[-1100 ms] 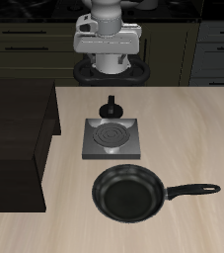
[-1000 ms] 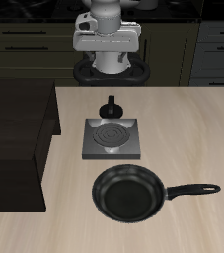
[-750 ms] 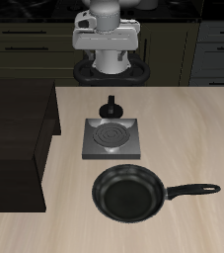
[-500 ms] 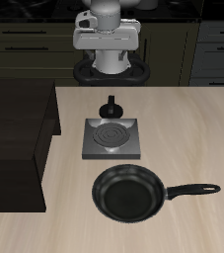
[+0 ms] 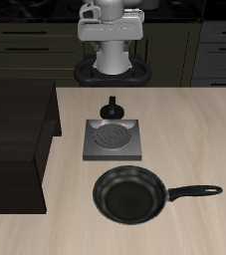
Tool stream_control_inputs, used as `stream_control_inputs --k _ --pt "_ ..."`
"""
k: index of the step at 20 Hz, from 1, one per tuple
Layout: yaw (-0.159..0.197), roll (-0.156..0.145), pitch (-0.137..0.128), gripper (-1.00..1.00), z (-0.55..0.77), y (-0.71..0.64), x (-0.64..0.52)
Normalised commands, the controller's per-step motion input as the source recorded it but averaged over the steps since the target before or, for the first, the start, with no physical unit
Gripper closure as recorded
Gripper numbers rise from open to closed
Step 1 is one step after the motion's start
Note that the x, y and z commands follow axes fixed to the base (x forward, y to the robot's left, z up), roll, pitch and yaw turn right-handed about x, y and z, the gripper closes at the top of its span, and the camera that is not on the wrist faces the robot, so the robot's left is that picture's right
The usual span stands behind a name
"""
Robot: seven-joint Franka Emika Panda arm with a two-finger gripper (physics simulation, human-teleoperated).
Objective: Turn on the flat stove
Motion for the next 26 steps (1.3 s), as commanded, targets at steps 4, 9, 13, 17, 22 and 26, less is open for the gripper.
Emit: stream_control_inputs --k 4,9,13,17,22,26 --pt "-0.049 -0.031 -0.047 -1.00 0.37 -0.23 -0.48" --pt "0.036 -0.068 -0.007 -1.00 0.14 -0.33 -0.36" --pt "-0.035 -0.138 0.024 -1.00 -0.06 -0.47 -0.33" --pt "0.049 -0.031 -0.068 -1.00 -0.14 -0.08 -0.34" --pt "-0.029 0.026 0.020 -1.00 -0.20 0.11 -0.33" --pt "-0.013 0.046 -0.041 -1.00 0.14 0.16 -0.22"
